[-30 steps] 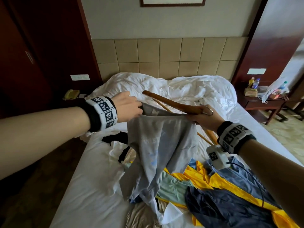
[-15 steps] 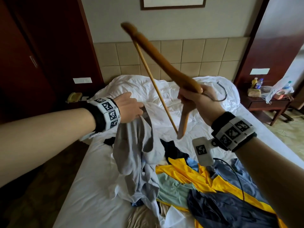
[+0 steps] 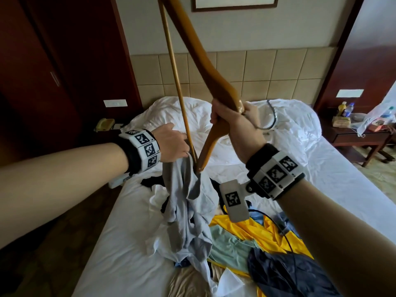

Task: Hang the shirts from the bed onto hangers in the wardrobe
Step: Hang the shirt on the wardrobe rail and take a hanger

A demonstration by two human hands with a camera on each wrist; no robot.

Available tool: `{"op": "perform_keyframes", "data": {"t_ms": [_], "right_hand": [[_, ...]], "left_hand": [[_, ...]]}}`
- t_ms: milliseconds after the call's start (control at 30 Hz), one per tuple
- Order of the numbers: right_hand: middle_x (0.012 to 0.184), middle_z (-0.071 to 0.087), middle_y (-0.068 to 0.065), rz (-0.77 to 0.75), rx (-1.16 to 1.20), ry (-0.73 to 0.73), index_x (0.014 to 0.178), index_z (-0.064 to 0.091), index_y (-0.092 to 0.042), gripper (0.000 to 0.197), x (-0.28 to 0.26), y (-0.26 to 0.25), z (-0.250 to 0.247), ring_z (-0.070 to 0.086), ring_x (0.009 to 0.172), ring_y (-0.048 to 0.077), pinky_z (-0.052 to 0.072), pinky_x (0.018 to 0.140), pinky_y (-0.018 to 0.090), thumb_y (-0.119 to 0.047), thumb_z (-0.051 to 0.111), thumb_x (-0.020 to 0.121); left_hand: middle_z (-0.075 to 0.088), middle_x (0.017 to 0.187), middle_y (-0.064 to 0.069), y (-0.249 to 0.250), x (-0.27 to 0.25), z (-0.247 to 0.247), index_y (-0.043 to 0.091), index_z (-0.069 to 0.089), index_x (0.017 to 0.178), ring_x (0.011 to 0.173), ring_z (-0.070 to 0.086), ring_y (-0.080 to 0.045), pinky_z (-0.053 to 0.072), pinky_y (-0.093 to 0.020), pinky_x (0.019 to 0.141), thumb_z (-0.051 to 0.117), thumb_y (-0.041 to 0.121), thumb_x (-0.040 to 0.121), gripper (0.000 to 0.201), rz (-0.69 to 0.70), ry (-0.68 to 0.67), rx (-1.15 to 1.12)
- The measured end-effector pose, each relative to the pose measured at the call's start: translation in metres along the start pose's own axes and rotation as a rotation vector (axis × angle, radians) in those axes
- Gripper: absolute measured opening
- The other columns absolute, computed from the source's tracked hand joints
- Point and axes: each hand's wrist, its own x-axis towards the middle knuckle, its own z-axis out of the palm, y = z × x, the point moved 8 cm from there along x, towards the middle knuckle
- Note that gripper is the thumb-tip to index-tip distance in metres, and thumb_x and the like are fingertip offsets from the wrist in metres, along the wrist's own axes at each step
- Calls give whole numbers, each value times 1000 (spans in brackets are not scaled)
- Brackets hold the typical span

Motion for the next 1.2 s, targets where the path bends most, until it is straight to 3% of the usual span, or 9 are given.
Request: {"op": "perform_keyframes", "data": {"t_ms": [200,267,400,500,633,767,833,1033,1200], "right_hand": [[67,58,8,151,-141,0,75,62,-5,20,-22,56,-6,57,64,17,47,66,26,-16,68,90],[66,59,6,188,-194,-28,72,62,-7,20,-30,69,-11,58,64,16,47,67,27,-15,68,90],[65,57,13,275,-305,-90,70,60,-3,23,-38,89,-26,54,57,20,44,57,28,-12,68,90],[63,56,18,327,-386,-153,78,58,10,27,-43,101,-40,51,53,23,39,52,29,-12,69,89],[68,59,14,373,-416,-204,79,68,1,19,-49,100,-50,55,60,22,42,55,27,-14,72,88],[67,61,12,399,-438,-201,75,74,-2,54,-56,96,-67,57,64,21,43,62,33,-56,65,78],[67,65,10,428,-470,-221,72,76,-10,58,-62,98,-75,57,62,18,43,63,30,-64,57,77],[66,67,10,473,-565,-234,63,73,-11,48,-66,103,-79,58,61,12,43,64,22,-50,60,89],[54,51,-2,497,-744,-298,62,57,-6,60,-62,105,-78,44,51,11,35,55,19,-61,60,87]], "left_hand": [[47,94,11,-19,-5,7,32,60,97,85,40,-8,38,-34,87,32,39,105,30,-97,-7,-115],[52,100,6,-29,-10,7,33,59,92,88,50,-13,37,-33,80,35,39,103,28,-146,26,-202],[55,104,4,-41,-18,17,33,65,102,104,58,-19,41,-37,90,37,41,102,29,-204,30,-261],[58,110,10,-53,-29,28,35,65,105,113,54,-15,32,-37,88,36,47,101,32,-244,23,-189],[57,118,19,-52,-38,38,38,64,105,124,46,-9,27,-38,91,38,55,99,32,-236,25,-130],[59,113,20,-59,-49,54,38,63,100,121,49,-6,24,-44,106,43,49,99,23,-246,9,-248],[61,118,19,-64,-55,65,35,66,105,128,47,-3,9,-47,118,47,43,99,22,-239,35,-298],[70,104,8,-75,-63,83,43,63,89,114,62,-8,-18,-31,119,64,29,92,14,-163,205,-514],[71,106,10,-66,-62,49,25,73,88,115,62,-9,-14,-42,121,65,25,90,9,-102,290,-337]]}}
